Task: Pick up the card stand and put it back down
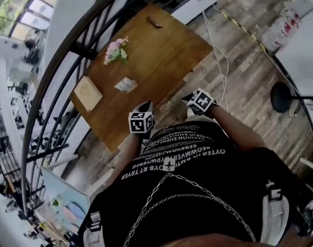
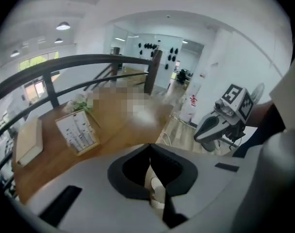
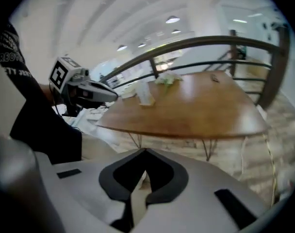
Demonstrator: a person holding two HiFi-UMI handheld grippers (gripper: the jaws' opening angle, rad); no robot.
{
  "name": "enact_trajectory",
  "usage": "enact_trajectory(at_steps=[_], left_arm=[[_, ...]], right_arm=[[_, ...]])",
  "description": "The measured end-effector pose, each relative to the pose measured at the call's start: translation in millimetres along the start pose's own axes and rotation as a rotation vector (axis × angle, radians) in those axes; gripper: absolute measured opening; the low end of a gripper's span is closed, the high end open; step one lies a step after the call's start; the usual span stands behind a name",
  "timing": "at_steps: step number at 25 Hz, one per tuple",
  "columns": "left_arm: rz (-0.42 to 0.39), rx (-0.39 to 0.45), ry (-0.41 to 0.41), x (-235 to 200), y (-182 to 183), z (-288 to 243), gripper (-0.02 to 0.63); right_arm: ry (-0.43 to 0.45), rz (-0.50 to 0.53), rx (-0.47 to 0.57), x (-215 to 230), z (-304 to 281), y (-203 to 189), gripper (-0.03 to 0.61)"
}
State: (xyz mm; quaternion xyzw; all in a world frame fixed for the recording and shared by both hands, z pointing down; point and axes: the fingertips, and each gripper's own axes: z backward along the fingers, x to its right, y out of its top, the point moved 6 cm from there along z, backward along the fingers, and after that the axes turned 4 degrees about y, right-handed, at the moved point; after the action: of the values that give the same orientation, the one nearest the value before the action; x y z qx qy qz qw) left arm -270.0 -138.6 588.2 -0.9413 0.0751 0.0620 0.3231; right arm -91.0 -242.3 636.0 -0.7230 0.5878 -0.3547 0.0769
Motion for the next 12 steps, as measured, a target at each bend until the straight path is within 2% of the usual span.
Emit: enact_trajectory(at_steps=[3,6,8,10,12], left_arm=[[-0.144,0.014,-0.126,30,17,-10,0.029],[-0.274,0.011,-0.258,58,14,-3,0.029],[-0.331,0.03,-0.32,69,8,4,0.029],[-0.375,0.035,-0.361,75,-6,11,0.029],[-0.411,0.024,-0.397,79,-23,18,0.029]], right_arm=[[-0.249,-0.304,0.106,15,58,-91,0.014],[-0.498,-0.571,0.301,-22,122,-160,0.014],[-0.617,-0.632,0.441,-56,160,-172,0.014],[-0.701,-0.623,0.541,-93,185,-167,0.014],[-0.763,-0.584,0.592,-131,196,-159,0.014]])
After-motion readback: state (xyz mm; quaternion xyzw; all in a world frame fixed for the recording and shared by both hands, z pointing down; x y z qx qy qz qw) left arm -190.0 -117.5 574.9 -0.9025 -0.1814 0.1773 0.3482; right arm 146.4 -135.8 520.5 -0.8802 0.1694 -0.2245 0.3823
